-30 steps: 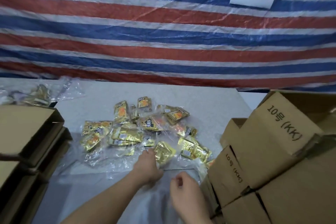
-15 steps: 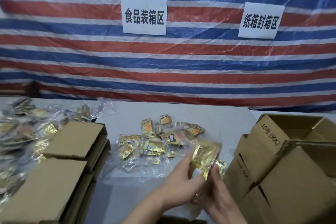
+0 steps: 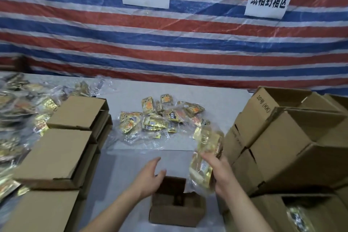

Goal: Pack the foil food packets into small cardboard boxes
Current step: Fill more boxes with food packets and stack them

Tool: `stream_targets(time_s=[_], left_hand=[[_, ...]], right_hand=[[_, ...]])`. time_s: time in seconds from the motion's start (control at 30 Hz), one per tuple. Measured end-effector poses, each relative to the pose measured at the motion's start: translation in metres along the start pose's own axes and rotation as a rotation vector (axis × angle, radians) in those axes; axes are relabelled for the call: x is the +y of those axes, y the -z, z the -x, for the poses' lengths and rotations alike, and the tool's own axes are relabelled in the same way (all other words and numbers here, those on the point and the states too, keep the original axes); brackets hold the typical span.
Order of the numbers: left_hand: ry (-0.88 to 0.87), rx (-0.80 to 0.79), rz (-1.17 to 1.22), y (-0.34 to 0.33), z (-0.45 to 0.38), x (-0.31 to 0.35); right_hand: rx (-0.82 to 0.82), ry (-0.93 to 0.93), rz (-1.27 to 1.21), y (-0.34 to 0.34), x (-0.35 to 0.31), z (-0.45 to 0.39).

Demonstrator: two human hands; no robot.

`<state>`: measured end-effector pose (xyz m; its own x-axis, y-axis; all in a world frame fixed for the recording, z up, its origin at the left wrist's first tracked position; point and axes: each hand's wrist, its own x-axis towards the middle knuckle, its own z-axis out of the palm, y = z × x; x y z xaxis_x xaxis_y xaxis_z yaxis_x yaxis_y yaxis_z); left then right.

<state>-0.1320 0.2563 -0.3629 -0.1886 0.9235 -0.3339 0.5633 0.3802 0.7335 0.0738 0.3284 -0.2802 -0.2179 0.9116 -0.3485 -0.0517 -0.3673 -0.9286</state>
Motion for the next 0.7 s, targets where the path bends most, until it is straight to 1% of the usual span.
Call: stream_targets(time_s=[0.07,0.1,0.17,0.23,0.37,0.4,0.43,0.53,0.6,0.7], left_hand=[[0.046,-0.050,0.022,-0.019,-0.001,-0.028],[0.062,-0.060,0.067,-0.027,-0.001,-0.037],[0.066,-0.018,0.169,-0.039,0.001,-0.048],[0.034,0.021,0.228,-0.047,0.002,-0.056],[0.044,0.075,0.315,-0.054,0.013,-0.065],[0.041,0.092,0.329,-0.054,0.014,-0.067],[0.036,0.095,0.335,-0.055,0.016,-0.068],[0.022,0.097,0.341,-0.057,0.019,-0.073],[-0.001,0.092,0.338,-0.057,0.021,-0.076],[-0.018,0.075,0.332,-0.055,0.023,-0.076]], right_hand=[[-0.018,0.039,0.230,0.001,0.011,0.001],[-0.065,0.053,0.330,0.000,0.018,0.000],[-0.223,0.054,0.495,-0.002,0.034,-0.003],[-0.374,0.069,0.697,-0.006,0.049,-0.006],[-0.780,0.157,1.282,-0.011,0.070,-0.012],[-0.845,0.163,1.365,-0.014,0.075,-0.014],[-0.881,0.162,1.397,-0.017,0.081,-0.017],[-0.891,0.185,1.455,-0.027,0.099,-0.023],[-0.933,0.188,1.471,-0.031,0.109,-0.031],[-0.964,0.081,1.440,-0.036,0.116,-0.044]])
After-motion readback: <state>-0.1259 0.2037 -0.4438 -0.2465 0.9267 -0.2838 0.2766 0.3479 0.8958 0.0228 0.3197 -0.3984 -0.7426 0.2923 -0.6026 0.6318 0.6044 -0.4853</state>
